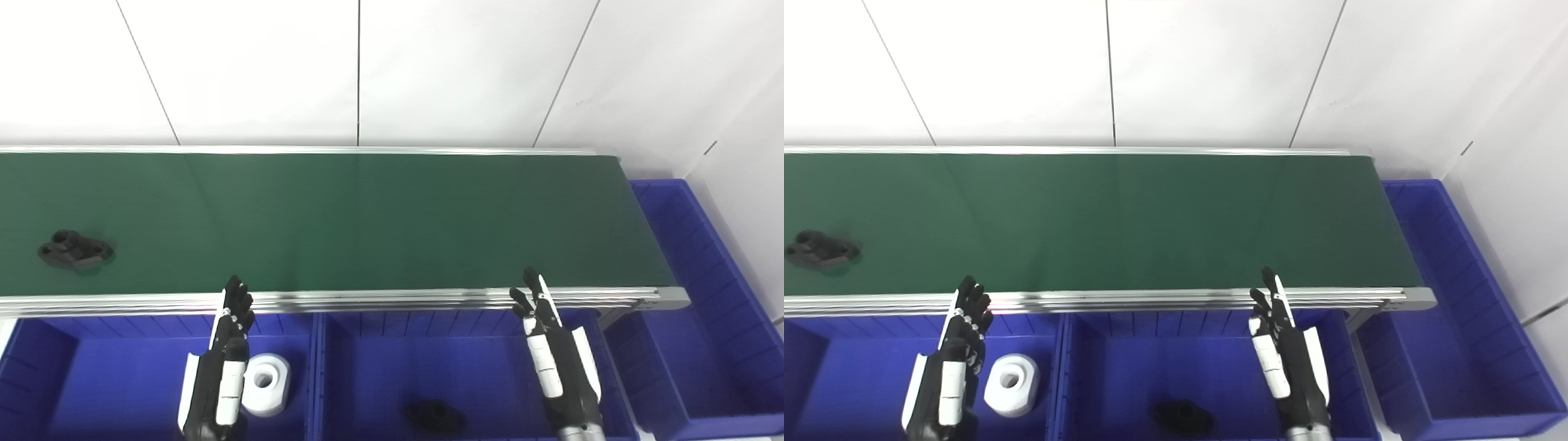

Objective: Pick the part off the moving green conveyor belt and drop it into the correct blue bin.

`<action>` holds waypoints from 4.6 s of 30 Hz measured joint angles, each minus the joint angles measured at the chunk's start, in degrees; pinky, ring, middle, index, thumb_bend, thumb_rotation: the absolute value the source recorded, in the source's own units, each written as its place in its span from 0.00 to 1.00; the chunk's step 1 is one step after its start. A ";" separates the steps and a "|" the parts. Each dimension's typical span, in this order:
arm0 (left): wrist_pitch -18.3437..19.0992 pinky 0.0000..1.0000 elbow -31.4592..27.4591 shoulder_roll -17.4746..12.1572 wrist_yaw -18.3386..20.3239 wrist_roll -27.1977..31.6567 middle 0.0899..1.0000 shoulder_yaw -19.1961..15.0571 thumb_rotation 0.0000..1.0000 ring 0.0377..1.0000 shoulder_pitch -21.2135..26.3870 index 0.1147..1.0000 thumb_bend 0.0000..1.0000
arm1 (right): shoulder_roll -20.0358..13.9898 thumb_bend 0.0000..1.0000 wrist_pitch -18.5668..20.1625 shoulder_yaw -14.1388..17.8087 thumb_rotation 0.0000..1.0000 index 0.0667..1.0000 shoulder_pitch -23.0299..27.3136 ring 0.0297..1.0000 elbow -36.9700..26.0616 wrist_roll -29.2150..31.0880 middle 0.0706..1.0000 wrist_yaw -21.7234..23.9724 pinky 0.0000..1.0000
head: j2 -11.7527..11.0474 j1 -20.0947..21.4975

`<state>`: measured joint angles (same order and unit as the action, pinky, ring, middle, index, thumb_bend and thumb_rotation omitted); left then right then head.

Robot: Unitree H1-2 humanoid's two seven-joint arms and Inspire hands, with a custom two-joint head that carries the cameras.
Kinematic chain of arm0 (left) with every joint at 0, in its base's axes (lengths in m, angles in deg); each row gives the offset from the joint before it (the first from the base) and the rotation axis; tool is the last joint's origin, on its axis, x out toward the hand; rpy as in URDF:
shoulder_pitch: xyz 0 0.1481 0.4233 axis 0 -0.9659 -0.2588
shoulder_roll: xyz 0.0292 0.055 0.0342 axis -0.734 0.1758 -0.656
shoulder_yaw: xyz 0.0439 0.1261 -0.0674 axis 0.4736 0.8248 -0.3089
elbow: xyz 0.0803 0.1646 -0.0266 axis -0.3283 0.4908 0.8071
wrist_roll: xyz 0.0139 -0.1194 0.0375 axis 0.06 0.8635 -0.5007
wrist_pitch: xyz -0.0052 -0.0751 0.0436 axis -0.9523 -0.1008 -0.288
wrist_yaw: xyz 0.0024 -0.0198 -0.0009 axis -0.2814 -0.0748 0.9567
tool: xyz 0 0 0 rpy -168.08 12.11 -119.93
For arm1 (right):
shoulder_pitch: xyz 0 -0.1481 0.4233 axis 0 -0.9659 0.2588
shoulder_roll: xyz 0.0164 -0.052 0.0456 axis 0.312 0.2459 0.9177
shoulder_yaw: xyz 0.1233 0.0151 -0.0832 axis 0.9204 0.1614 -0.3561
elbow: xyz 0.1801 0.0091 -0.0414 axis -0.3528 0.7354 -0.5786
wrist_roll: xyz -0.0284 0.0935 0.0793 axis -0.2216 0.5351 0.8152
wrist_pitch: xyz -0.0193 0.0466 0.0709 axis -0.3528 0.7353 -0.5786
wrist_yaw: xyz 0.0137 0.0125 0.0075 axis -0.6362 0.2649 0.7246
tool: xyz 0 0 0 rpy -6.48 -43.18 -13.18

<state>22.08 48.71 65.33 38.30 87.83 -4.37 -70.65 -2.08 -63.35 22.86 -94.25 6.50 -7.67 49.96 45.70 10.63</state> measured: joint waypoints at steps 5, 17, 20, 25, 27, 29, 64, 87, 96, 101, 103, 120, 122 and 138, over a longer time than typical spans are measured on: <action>-0.01 1.00 0.01 0.02 -0.02 0.00 1.00 0.00 0.96 1.00 0.01 1.00 0.56 | -0.03 0.72 0.01 0.00 1.00 0.99 -0.01 0.93 -0.03 0.14 0.99 0.00 0.90 | -0.09 -0.35; -0.35 1.00 1.17 0.13 -0.57 -1.27 1.00 0.05 0.98 1.00 0.29 1.00 0.56 | -0.64 0.69 0.01 -0.02 1.00 1.00 0.00 0.94 -0.09 0.12 1.00 0.52 0.92 | -0.44 -0.62; -0.39 1.00 1.21 0.12 -0.62 -1.22 1.00 0.07 0.98 1.00 0.29 1.00 0.55 | -0.62 0.69 0.02 -0.02 1.00 1.00 -0.02 0.94 -0.10 0.12 1.00 0.53 0.92 | -0.70 -0.88; -1.49 1.00 2.14 0.15 -0.66 -1.53 1.00 0.51 0.98 1.00 0.21 1.00 0.59 | -0.58 0.71 -0.12 0.32 1.00 0.99 -0.09 0.93 0.44 0.63 0.99 0.52 0.91 | -2.46 -3.69; -2.79 1.00 2.76 0.19 -0.75 -2.41 1.00 0.78 0.98 1.00 0.23 1.00 0.60 | -0.62 0.72 -0.25 0.72 1.00 0.99 -0.14 0.93 1.49 1.33 0.99 0.51 0.92 | -4.56 -7.63; -3.82 1.00 4.05 0.42 -1.00 -3.39 1.00 1.07 0.98 1.00 0.23 1.00 0.63 | -0.84 0.73 -0.37 1.08 1.00 0.99 -0.32 0.94 2.24 2.15 1.00 0.53 0.92 | -5.88 -10.00; -11.76 0.90 15.97 3.22 -11.21 -17.16 1.00 2.17 0.83 0.91 2.27 1.00 0.67 | -5.80 0.28 -13.89 6.25 1.00 1.00 1.80 1.00 18.15 10.98 1.00 4.92 1.00 | -20.22 -21.27; -11.07 0.95 13.64 2.43 -9.48 -12.17 1.00 3.45 0.89 0.96 2.15 1.00 0.64 | -6.01 0.82 -20.57 5.66 0.46 0.96 3.67 0.85 11.29 -18.00 0.91 -2.69 0.80 | -15.56 -13.72; -10.49 0.99 13.63 2.25 -7.81 -10.92 1.00 3.60 0.94 0.97 2.75 1.00 0.66 | -5.49 0.97 -13.06 3.60 0.40 0.85 13.21 0.76 3.33 -31.68 0.80 -1.19 0.70 | -13.80 -10.29; -9.84 1.00 13.62 2.21 -7.16 -10.50 1.00 3.60 0.96 0.99 2.92 1.00 0.66 | -4.00 0.96 -4.52 0.58 0.38 0.83 19.08 0.77 1.66 -38.48 0.79 3.81 0.77 | -13.54 -9.67; -9.75 1.00 13.57 2.22 -6.82 -9.95 1.00 3.58 0.96 0.99 3.05 1.00 0.67 | -4.05 0.96 -2.55 -0.46 0.38 0.82 20.88 0.77 2.09 -40.06 0.78 4.97 0.78 | -13.27 -9.49; -9.62 1.00 13.71 2.34 -6.69 -9.85 1.00 3.53 0.95 0.98 3.66 1.00 0.65 | -2.68 0.98 6.00 -10.48 0.42 0.82 37.87 0.73 18.39 -48.05 0.75 7.47 0.70 | -12.74 -10.02; -9.62 0.99 13.70 2.36 -6.75 -9.98 1.00 3.52 0.95 0.97 3.65 1.00 0.63 | -1.90 0.99 7.13 -11.72 0.41 0.80 39.70 0.68 20.31 -48.64 0.74 7.52 0.61 | -12.57 -10.19; -9.60 0.98 13.22 2.51 -6.88 -11.04 1.00 3.58 0.94 0.96 3.20 1.00 0.65 | 1.15 0.98 10.03 -18.88 0.38 0.74 45.13 0.56 34.76 -48.82 0.64 3.54 0.46 | -11.34 -11.07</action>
<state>12.48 61.93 67.84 31.43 76.79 -0.79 -67.46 -0.94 -53.32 3.98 -49.12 41.25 -56.49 53.50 34.37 -0.44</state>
